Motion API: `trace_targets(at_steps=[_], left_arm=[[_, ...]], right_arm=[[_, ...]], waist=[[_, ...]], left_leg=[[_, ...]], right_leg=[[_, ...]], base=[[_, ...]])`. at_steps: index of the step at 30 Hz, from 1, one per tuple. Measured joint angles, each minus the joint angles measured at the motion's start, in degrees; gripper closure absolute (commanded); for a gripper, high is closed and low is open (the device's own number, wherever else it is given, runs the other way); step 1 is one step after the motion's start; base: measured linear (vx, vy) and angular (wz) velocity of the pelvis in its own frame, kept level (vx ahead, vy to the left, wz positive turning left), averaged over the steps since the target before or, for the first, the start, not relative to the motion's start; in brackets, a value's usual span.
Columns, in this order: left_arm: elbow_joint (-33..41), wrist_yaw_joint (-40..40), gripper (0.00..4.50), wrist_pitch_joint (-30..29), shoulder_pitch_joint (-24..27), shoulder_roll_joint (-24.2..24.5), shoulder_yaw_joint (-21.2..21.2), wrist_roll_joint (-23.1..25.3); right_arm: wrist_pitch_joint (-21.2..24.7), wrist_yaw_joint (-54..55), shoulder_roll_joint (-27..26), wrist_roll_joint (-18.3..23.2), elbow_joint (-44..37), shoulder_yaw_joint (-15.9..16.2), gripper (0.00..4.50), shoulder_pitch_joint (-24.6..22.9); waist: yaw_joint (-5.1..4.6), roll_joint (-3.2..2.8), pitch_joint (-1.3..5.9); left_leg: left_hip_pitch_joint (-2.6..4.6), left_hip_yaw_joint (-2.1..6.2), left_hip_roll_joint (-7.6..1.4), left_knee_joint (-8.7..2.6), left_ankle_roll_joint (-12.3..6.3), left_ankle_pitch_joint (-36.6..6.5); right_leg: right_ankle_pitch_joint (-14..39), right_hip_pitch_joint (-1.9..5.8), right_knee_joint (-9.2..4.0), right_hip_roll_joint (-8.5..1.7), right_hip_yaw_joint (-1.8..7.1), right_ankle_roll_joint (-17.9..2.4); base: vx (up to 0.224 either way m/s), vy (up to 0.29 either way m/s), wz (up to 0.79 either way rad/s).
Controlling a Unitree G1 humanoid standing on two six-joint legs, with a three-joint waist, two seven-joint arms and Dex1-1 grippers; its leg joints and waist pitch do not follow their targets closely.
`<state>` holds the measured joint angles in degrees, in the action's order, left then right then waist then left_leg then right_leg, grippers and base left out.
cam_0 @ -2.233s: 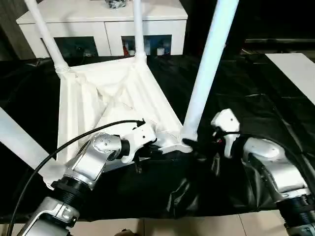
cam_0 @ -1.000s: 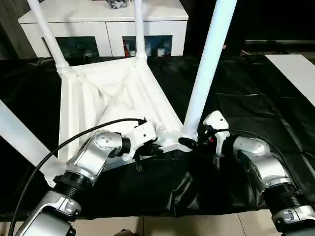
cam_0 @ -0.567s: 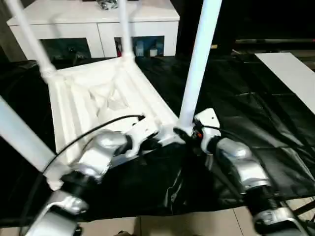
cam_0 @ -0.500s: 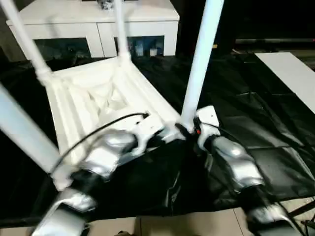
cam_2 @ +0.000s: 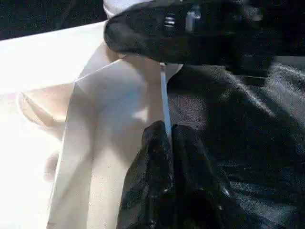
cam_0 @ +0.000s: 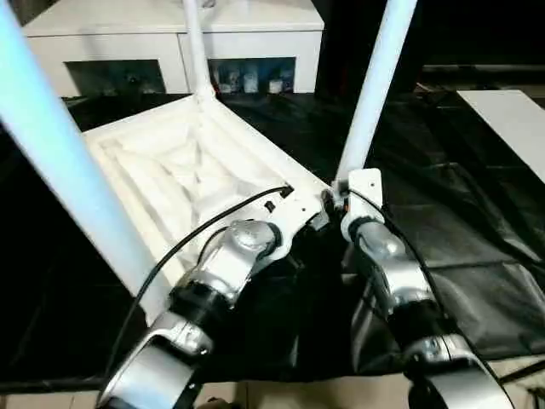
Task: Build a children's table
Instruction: Rotate leg to tighten
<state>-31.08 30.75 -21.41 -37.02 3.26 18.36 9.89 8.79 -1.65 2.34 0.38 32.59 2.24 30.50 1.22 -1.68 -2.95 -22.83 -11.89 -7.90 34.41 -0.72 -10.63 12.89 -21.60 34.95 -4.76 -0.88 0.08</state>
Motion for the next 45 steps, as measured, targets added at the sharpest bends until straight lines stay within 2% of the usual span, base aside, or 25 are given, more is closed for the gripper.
trace_targets(at_steps=[2, 4, 7, 10, 11, 13, 15, 19, 25, 29, 35, 36, 39, 42, 45], left_arm=[[2.47, 1.30, 4.50, 0.12, 1.31, 1.47, 0.25, 0.07], [5.30, 3.45, 4.50, 0.65, 3.16, 3.45, 0.65, -0.05], [9.43, 7.85, 4.50, 1.77, 5.71, 6.69, 1.80, -0.84], [12.42, 12.20, 4.50, 3.13, 7.82, 10.04, 2.05, -2.22], [13.72, 14.83, 4.50, 4.45, 9.06, 12.43, 2.01, -3.34], [14.63, 18.62, 4.50, 5.95, 10.42, 15.48, 1.03, -5.17], [15.24, 22.55, 4.50, 6.71, 11.54, 17.32, 0.03, -6.75], [15.67, 25.33, 4.50, 6.79, 11.71, 18.57, 0.44, -7.50], [15.23, 25.98, 4.50, 7.07, 11.14, 18.75, 0.88, -7.63], [14.86, 26.39, 4.50, 7.38, 10.97, 18.79, 0.85, -7.71], [14.15, 26.32, 4.50, 7.66, 10.51, 18.77, 1.09, -7.70], [14.02, 26.33, 4.50, 7.67, 10.45, 18.77, 1.09, -7.71], [13.77, 26.31, 4.50, 7.72, 10.34, 18.77, 1.06, -7.70], [13.48, 26.30, 4.50, 7.79, 10.22, 18.76, 1.04, -7.70], [13.24, 26.23, 4.50, 7.84, 10.09, 18.77, 1.04, -7.69]], right_arm=[[0.95, -1.37, 1.02, 0.88, -4.43, 0.07, 0.56, -1.41], [2.87, -4.01, 3.03, 2.45, -9.04, 0.18, 0.56, -3.04], [6.15, -11.87, 7.07, 4.95, -15.87, 0.89, 0.56, -6.91], [8.00, -21.58, 12.94, 7.59, -22.20, 2.66, 0.56, -10.65], [8.12, -27.66, 17.21, 9.24, -25.63, 4.16, 0.56, -13.28], [8.34, -34.30, 21.77, 10.89, -27.43, 4.71, 0.56, -16.01], [8.56, -40.65, 24.95, 11.82, -28.58, 6.66, 0.56, -17.83], [8.54, -43.97, 25.08, 11.11, -28.35, 9.10, 0.56, -17.19], [8.00, -43.75, 23.90, 10.71, -24.38, 8.94, 0.56, -13.56], [5.50, -42.42, 22.17, 10.24, -19.89, 8.35, 0.56, -10.63], [4.07, -42.06, 20.10, 9.99, -15.77, 8.34, 0.56, -8.77], [3.98, -42.08, 19.97, 9.99, -15.46, 8.34, 0.81, -8.66], [2.89, -42.87, 19.27, 10.07, -13.69, 8.37, 0.92, -8.08], [1.62, -43.26, 18.40, 10.09, -11.06, 8.37, 1.30, -7.09], [0.78, -43.89, 17.95, 10.23, -9.56, 8.38, 1.48, -6.54]], waist=[[-0.25, 0.00, 0.00], [-0.24, 0.00, 0.00], [0.50, 0.00, 0.00], [0.73, -0.01, 0.00], [0.87, 0.00, 0.00], [0.63, 0.02, 0.02], [0.37, 0.02, 0.02], [0.61, 0.10, -0.01], [0.73, 0.36, 0.03], [0.86, 0.37, 0.03], [0.82, 0.43, 0.04], [0.80, 0.45, 0.04], [0.76, 0.45, 0.04], [0.75, 0.46, 0.04], [0.76, 0.46, 0.04]], left_leg=[[-0.23, 0.00, -0.04, -0.01, 0.05, 0.04], [-0.22, 0.00, -0.11, -0.02, 0.05, 0.05], [-0.24, 0.00, -0.17, -0.03, 0.06, 0.04], [-0.27, 0.00, -0.17, -0.01, 0.06, 0.04], [-0.23, 0.00, -0.17, -0.02, 0.07, 0.03], [-0.21, 0.00, -0.17, -0.01, 0.08, 0.02], [-0.17, 0.00, -0.18, 0.02, 0.32, -0.12], [-0.15, -0.01, -0.18, 0.07, 0.32, -0.11], [-0.19, -0.07, -0.18, 0.17, 0.28, -0.08], [-0.20, -0.07, -0.18, 0.17, 0.24, -0.06], [-0.21, -0.07, -0.18, 0.30, 0.22, -0.04], [-0.21, -0.07, -0.18, 0.32, 0.22, -0.04], [-0.21, -0.07, -0.19, 0.37, 0.22, -0.04], [-0.21, -0.07, -0.19, 0.40, 0.22, -0.04], [-0.21, -0.07, -0.19, 0.43, 0.21, -0.04]], right_leg=[[-0.10, -0.29, 0.04, 0.00, -0.01, 0.17], [-0.10, -0.30, 0.05, 0.06, -0.03, 0.18], [-0.05, -0.31, 0.04, 0.09, -0.06, 0.26], [-0.05, -0.32, 0.03, 0.10, -0.05, 0.27], [-0.05, -0.25, -0.02, 0.10, -0.06, 0.27], [-0.05, -0.25, -0.01, 0.10, -0.04, 0.27], [-0.06, -0.26, 0.05, 0.10, -0.03, 0.25], [-0.14, -0.25, 0.08, 0.09, -0.04, 0.17], [-0.19, -0.23, 0.06, 0.06, 0.00, 0.09], [-0.19, -0.25, 0.11, 0.06, -0.03, 0.09], [-0.22, -0.24, 0.20, 0.05, -0.03, 0.05], [-0.22, -0.24, 0.21, 0.05, -0.03, 0.05], [-0.23, -0.24, 0.29, 0.05, -0.03, 0.04], [-0.27, -0.24, 0.30, 0.04, -0.02, -0.01], [-0.33, -0.23, 0.30, 0.04, -0.02, -0.08]], base=[[0.000, 0.000, 0.00], [0.000, 0.000, 0.00], [0.000, 0.000, 0.00], [0.000, 0.000, 0.00], [0.000, 0.000, 0.00], [0.000, 0.000, 0.00], [0.000, 0.000, 0.00], [0.000, 0.000, 0.00], [0.000, 0.000, 0.00], [0.000, 0.000, 0.00], [0.000, 0.000, 0.00], [0.000, 0.000, 0.00], [0.000, 0.000, 0.00], [0.000, 0.000, 0.00], [0.000, 0.000, 0.00]])
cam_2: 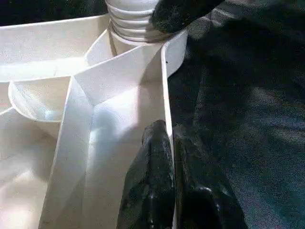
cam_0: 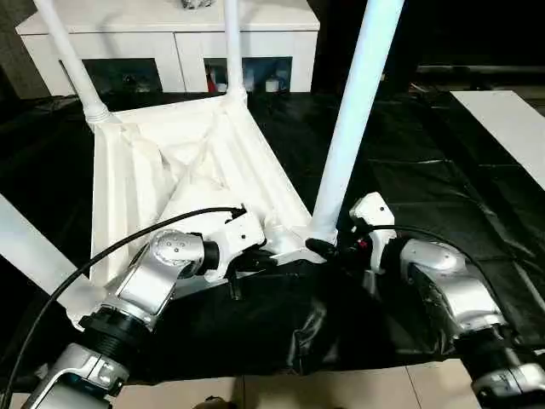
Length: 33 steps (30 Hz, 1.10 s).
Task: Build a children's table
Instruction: Rotate leg to tighten
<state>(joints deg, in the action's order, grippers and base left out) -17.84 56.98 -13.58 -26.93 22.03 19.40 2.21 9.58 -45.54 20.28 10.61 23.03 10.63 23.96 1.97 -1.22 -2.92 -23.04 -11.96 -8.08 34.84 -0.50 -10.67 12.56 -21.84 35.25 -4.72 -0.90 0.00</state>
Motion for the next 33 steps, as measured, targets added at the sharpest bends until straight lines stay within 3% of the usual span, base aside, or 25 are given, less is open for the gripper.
trace_targets(at_steps=[3, 12, 18, 23, 29, 30, 33], left_arm=[[-0.10, -0.05, 4.50, 0.02, -0.05, 0.01, 0.00, 0.01], [-1.29, -1.34, 4.50, -0.37, -0.50, -0.33, -0.46, 0.39], [-6.68, -11.80, 4.50, -5.70, -5.12, -8.61, -1.00, 3.26], [-16.06, -23.03, 4.50, -8.23, -11.54, -18.00, -1.24, 5.18], [-20.09, -25.32, 4.50, -5.94, -13.49, -20.22, -0.84, 6.34], [-20.15, -25.32, 4.50, -5.79, -13.49, -20.21, -0.83, 6.49], [-19.78, -24.70, 4.50, -4.28, -13.16, -18.79, 0.07, 6.69]], right_arm=[[-0.20, -0.03, -0.09, 0.02, 0.36, 0.00, 1.71, 0.15], [-1.45, 4.45, -3.17, -0.86, 2.72, -0.30, 1.81, 0.85], [1.06, 27.68, -12.60, -3.55, 6.52, -4.25, 1.81, 3.47], [2.35, 46.48, -18.70, -5.38, 13.62, -9.10, 1.82, 9.52], [-0.08, 48.26, -19.98, -6.03, 16.27, -10.38, 1.82, 10.53], [-0.11, 47.99, -19.98, -5.95, 16.25, -10.54, 1.26, 10.51], [-0.64, 45.31, -18.94, -6.02, 12.88, -9.96, 1.06, 7.94]], waist=[[-0.01, 0.01, -0.01], [-0.50, 0.17, 0.05], [-1.29, 0.27, 0.02], [-0.55, 0.19, 0.11], [0.23, 0.02, 0.26], [0.22, 0.01, 0.26], [0.32, 0.00, 0.24]], left_leg=[[0.00, 0.00, 0.00, 0.02, -0.01, 0.01], [0.07, 0.00, -0.03, 0.01, 0.07, 0.05], [0.10, -0.01, -0.04, 0.01, 0.17, 0.11], [0.09, -0.05, 0.12, -0.03, 0.17, 0.11], [0.08, -0.14, 0.15, -0.06, 0.06, 0.15], [0.08, -0.13, 0.15, -0.07, 0.05, 0.16], [0.06, -0.16, 0.15, -0.21, 0.05, 0.16]], right_leg=[[-0.04, 0.00, -0.01, 0.00, 0.01, -0.02], [-0.23, -0.02, 0.01, 0.00, -0.01, -0.12], [-0.53, -0.09, -0.13, 0.00, 0.02, -0.18], [-0.54, -0.04, -0.24, -0.18, 0.03, -0.16], [-0.52, 0.02, -0.32, -0.28, -0.01, -0.10], [-0.53, 0.01, -0.32, -0.28, -0.02, -0.08], [-0.53, -0.05, -0.32, -0.31, -0.06, -0.04]], base=[[0.000, 0.000, 0.00], [0.000, 0.000, 0.00], [0.000, 0.000, 0.00], [0.000, 0.000, 0.00], [0.000, 0.000, 0.00], [0.000, 0.000, 0.00], [0.000, 0.000, 0.00]])
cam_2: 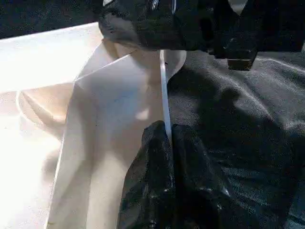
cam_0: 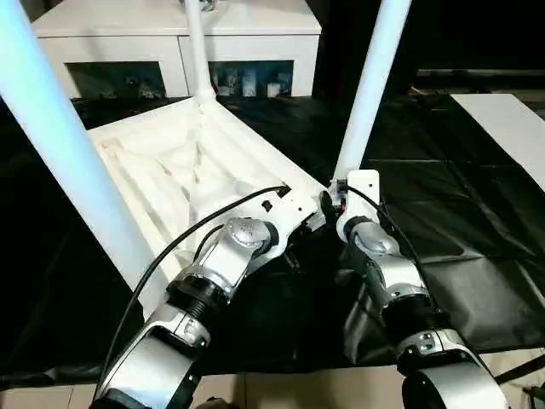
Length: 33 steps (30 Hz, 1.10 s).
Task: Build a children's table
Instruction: Rotate leg to tighten
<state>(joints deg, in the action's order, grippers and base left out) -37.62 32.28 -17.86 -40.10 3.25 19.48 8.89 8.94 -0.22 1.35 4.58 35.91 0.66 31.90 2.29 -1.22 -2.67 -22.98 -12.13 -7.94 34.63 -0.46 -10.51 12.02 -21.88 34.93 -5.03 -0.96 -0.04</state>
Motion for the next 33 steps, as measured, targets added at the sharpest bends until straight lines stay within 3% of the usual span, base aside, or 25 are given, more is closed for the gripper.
trace_targets(at_steps=[4, 10, 15, 20, 28, 33], left_arm=[[2.76, 1.08, 4.50, 0.83, 1.84, 2.16, 0.25, 0.10], [13.73, 9.65, 4.50, 1.55, 8.25, 8.75, 1.45, -0.90], [20.12, 18.22, 4.50, 3.18, 12.79, 15.60, 1.07, -4.81], [23.87, 24.97, 4.50, 2.77, 15.16, 18.09, 1.22, -7.04], [23.87, 25.66, 4.50, 2.77, 14.99, 18.41, 1.67, -7.06], [23.64, 25.99, 4.50, 2.77, 14.77, 18.40, 1.65, -7.07]], right_arm=[[0.55, -1.67, 1.07, 0.66, -5.88, -0.04, 0.69, -2.84], [7.99, -18.77, 11.33, 5.43, -20.30, 2.72, 0.69, -9.83], [12.30, -36.83, 22.24, 11.66, -30.66, 5.21, 0.69, -16.64], [12.74, -45.38, 25.76, 12.05, -31.67, 7.82, 0.69, -17.57], [10.38, -46.59, 25.67, 9.78, -27.67, 9.16, 0.69, -13.85], [10.05, -47.84, 25.81, 8.13, -25.61, 10.58, 1.18, -13.85]], waist=[[-0.51, -0.03, -0.02], [-0.19, -0.09, -0.04], [-0.34, -0.08, -0.05], [0.08, -0.05, -0.08], [0.19, -0.01, -0.08], [0.35, -0.01, -0.09]], left_leg=[[0.00, 0.00, -0.01, -0.13, 0.01, 0.01], [-0.03, 0.00, -0.07, -0.22, 0.02, 0.01], [-0.04, 0.00, -0.07, -0.23, 0.02, 0.00], [-0.06, -0.01, -0.07, -0.21, 0.02, 0.00], [-0.05, -0.27, -0.05, -0.16, 0.00, 0.00], [-0.07, -0.28, -0.05, -0.16, -0.05, 0.03]], right_leg=[[-0.08, -0.11, 0.01, 0.01, -0.01, 0.21], [0.14, -0.13, 0.01, 0.03, -0.08, 0.57], [0.22, -0.11, -0.11, 0.03, -0.06, 0.70], [0.23, -0.10, -0.10, 0.00, -0.07, 0.69], [0.19, -0.08, -0.08, -0.14, -0.04, 0.63], [0.19, -0.11, -0.04, -0.14, -0.05, 0.63]], base=[[0.000, 0.000, 0.00], [0.000, 0.000, 0.00], [0.000, 0.000, 0.00], [0.000, 0.000, 0.00], [0.000, 0.000, 0.00], [0.000, 0.000, 0.00]])
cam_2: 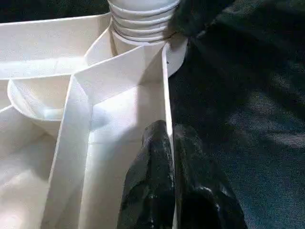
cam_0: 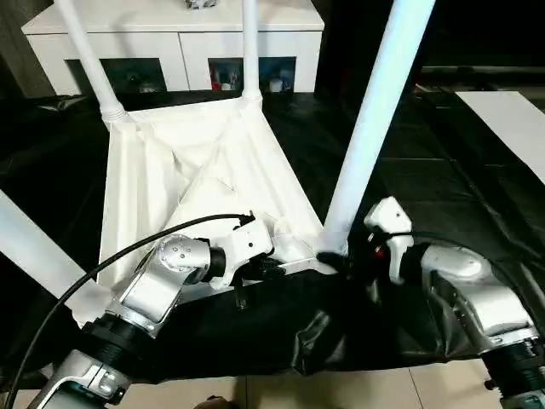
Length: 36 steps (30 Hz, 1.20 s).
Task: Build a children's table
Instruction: Rotate leg to tighten
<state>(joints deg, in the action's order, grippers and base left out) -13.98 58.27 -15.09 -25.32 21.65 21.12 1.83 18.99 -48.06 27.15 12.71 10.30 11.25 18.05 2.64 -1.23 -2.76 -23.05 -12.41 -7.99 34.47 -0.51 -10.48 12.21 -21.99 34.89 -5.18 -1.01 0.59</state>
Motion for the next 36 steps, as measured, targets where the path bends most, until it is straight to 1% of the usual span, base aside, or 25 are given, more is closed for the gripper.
trace_targets(at_steps=[1, 3, 4, 8, 11, 15, 17, 19, 20, 23, 25, 27, 28, 29, 30, 32, 34, 35, 36], left_arm=[[-0.04, 0.00, 4.50, 0.00, -0.02, 0.00, 0.00, 0.00], [-0.09, 0.00, 4.50, 0.00, -0.02, 0.01, 0.00, 0.01], [-0.10, 0.04, 4.50, 0.00, -0.02, 0.02, 0.00, 0.00], [-0.16, 0.13, 4.50, 0.00, -0.04, 0.02, -0.02, 0.00], [-0.23, 0.15, 4.50, 0.03, -0.05, 0.02, -0.07, 0.00], [-0.32, 0.15, 4.50, 0.03, -0.07, -0.22, -0.09, -0.01], [-0.85, -0.16, 4.50, -0.13, -0.23, -0.61, -0.38, -0.05], [-2.96, -2.86, 4.50, -1.16, -1.56, -2.29, -0.85, 0.67], [-5.15, -5.50, 4.50, -2.12, -3.08, -3.97, -1.27, 1.35], [-11.55, -13.45, 4.50, -4.34, -7.14, -10.11, -2.12, 3.25], [-13.47, -16.38, 4.50, -4.93, -8.40, -12.28, -2.14, 3.90], [-17.37, -20.48, 4.50, -5.54, -10.63, -15.45, -2.71, 4.18], [-18.08, -21.84, 4.50, -5.68, -11.01, -16.22, -2.74, 4.19], [-20.80, -23.88, 4.50, -5.56, -12.58, -18.04, -2.89, 4.32], [-22.86, -25.68, 4.50, -5.29, -13.69, -19.37, -3.07, 4.58], [-25.94, -27.84, 4.50, -3.25, -14.83, -20.85, -3.28, 4.90], [-26.95, -27.87, 4.50, -2.14, -15.16, -21.07, -3.31, 5.18], [-27.04, -27.86, 4.50, -1.80, -15.15, -21.06, -3.25, 5.30], [-27.03, -27.83, 4.50, -1.62, -15.15, -21.05, -3.15, 5.39]], right_arm=[[-0.42, -0.07, 0.03, -0.06, 0.14, 0.01, 1.18, 0.00], [-1.07, -0.29, 0.03, -0.06, 0.65, 0.01, 1.42, 0.01], [-1.16, -0.30, 0.03, -0.05, 0.94, -0.01, 1.42, 0.02], [-1.61, -0.51, -0.11, -0.03, 1.35, -0.11, 1.74, 0.06], [-1.66, -0.79, -0.51, -0.02, 1.65, -0.46, 1.84, 0.06], [-1.97, -0.91, -0.93, -0.02, 2.09, -0.73, 1.85, 0.06], [-2.72, 0.23, -2.24, -0.06, 3.18, -1.21, 1.85, 0.07], [-3.43, 5.64, -5.81, -0.96, 5.73, -2.38, 1.85, 0.86], [-3.46, 11.28, -9.03, -2.05, 7.82, -3.21, 1.85, 2.24], [-3.53, 26.58, -15.91, -4.50, 12.79, -5.61, 1.85, 5.34], [-3.53, 31.54, -17.67, -5.25, 14.28, -6.29, 1.85, 6.45], [-4.22, 38.25, -21.08, -5.71, 16.89, -8.36, 1.85, 7.87], [-4.23, 40.13, -21.68, -5.90, 17.56, -8.71, 1.85, 8.42], [-4.99, 42.18, -23.10, -6.14, 19.47, -9.31, 1.85, 9.37], [-5.52, 43.97, -23.89, -6.70, 21.24, -9.95, 1.85, 10.67], [-7.17, 45.09, -24.10, -8.19, 24.00, -10.29, 1.85, 12.03], [-8.15, 45.12, -24.09, -8.85, 24.39, -10.34, 1.85, 11.92], [-8.29, 45.12, -24.04, -8.85, 24.19, -10.36, 1.50, 11.71], [-8.35, 45.09, -23.92, -8.85, 23.76, -10.36, 1.29, 11.37]], waist=[[0.00, 0.00, 0.00], [0.00, 0.00, 0.00], [0.00, 0.00, 0.00], [0.00, 0.01, 0.00], [-0.01, 0.01, 0.00], [-0.05, 0.01, 0.01], [-0.25, 0.05, 0.03], [-0.59, 0.08, 0.05], [-1.12, 0.07, 0.05], [-1.58, 0.01, 0.08], [-1.73, -0.01, 0.09], [-1.57, -0.09, 0.14], [-1.55, -0.13, 0.15], [-1.21, -0.14, 0.16], [-1.13, -0.15, 0.16], [-0.87, -0.15, 0.17], [-0.74, -0.31, 0.26], [-0.64, -0.36, 0.29], [-0.53, -0.35, 0.29]], left_leg=[[0.00, 0.00, 0.00, 0.00, -0.01, 0.00], [0.00, 0.00, 0.00, 0.03, -0.01, 0.01], [0.00, 0.00, 0.00, 0.04, -0.01, 0.01], [0.00, 0.00, 0.00, 0.06, -0.02, 0.01], [0.00, 0.00, 0.00, 0.06, -0.03, 0.02], [0.01, 0.00, 0.00, 0.07, -0.05, 0.03], [0.06, 0.00, -0.01, 0.08, -0.05, 0.03], [0.12, 0.00, -0.01, 0.08, -0.04, 0.04], [0.13, -0.03, -0.01, 0.09, -0.03, 0.05], [0.23, -0.07, 0.00, 0.15, -0.03, 0.05], [0.23, -0.13, 0.01, 0.14, -0.02, 0.04], [0.31, -0.18, 0.03, 0.14, -0.02, 0.04], [0.30, -0.29, 0.03, 0.13, -0.03, 0.04], [0.32, -0.30, 0.04, 0.14, -0.03, 0.04], [0.33, -0.33, 0.04, 0.14, -0.03, 0.04], [0.34, -0.33, 0.04, 0.10, -0.03, 0.04], [0.33, -0.34, 0.05, 0.00, -0.03, 0.04], [0.31, -0.37, 0.05, -0.01, -0.03, 0.04], [0.27, -0.38, 0.05, 0.00, -0.04, 0.04]], right_leg=[[0.00, 0.00, 0.01, 0.00, 0.00, 0.00], [0.00, 0.01, 0.02, 0.00, 0.00, 0.00], [0.00, 0.01, 0.02, -0.01, 0.00, 0.00], [0.00, 0.02, 0.04, -0.01, 0.00, 0.00], [0.00, 0.02, 0.06, -0.01, 0.00, 0.00], [0.00, 0.02, 0.07, -0.01, 0.00, 0.00], [-0.01, 0.03, 0.11, -0.01, 0.00, -0.01], [-0.12, 0.04, 0.15, 0.00, 0.01, -0.18], [-0.27, -0.02, 0.17, 0.00, 0.01, -0.42], [-0.37, -0.02, 0.10, -0.05, 0.03, -0.58], [-0.24, -0.02, 0.05, -0.08, 0.07, -0.35], [-0.23, 0.02, 0.02, -0.08, 0.12, -0.35], [-0.23, 0.03, 0.01, -0.10, 0.19, -0.35], [-0.24, 0.06, -0.01, -0.12, 0.18, -0.36], [-0.23, 0.00, -0.06, -0.12, 0.20, -0.35], [-0.23, 0.07, -0.25, -0.12, 0.16, -0.34], [-0.26, 0.17, -0.46, -0.12, 0.16, -0.33], [-0.48, 0.30, -0.48, -0.13, 0.17, -0.46], [-0.65, 0.36, -0.48, -0.14, 0.17, -0.42]], base=[[0.000, 0.000, 0.00], [0.000, 0.000, 0.00], [0.000, 0.000, 0.00], [0.000, 0.000, 0.00], [0.000, 0.000, 0.00], [0.000, 0.000, 0.00], [0.000, 0.000, 0.00], [0.000, 0.000, 0.00], [0.000, 0.000, 0.00], [0.000, 0.000, 0.00], [0.000, 0.000, 0.00], [0.000, 0.000, 0.00], [0.000, 0.000, 0.00], [0.000, 0.000, 0.00], [0.000, 0.000, 0.00], [0.000, 0.000, 0.00], [0.000, 0.000, 0.00], [0.000, 0.000, 0.00], [0.000, 0.000, 0.00]])
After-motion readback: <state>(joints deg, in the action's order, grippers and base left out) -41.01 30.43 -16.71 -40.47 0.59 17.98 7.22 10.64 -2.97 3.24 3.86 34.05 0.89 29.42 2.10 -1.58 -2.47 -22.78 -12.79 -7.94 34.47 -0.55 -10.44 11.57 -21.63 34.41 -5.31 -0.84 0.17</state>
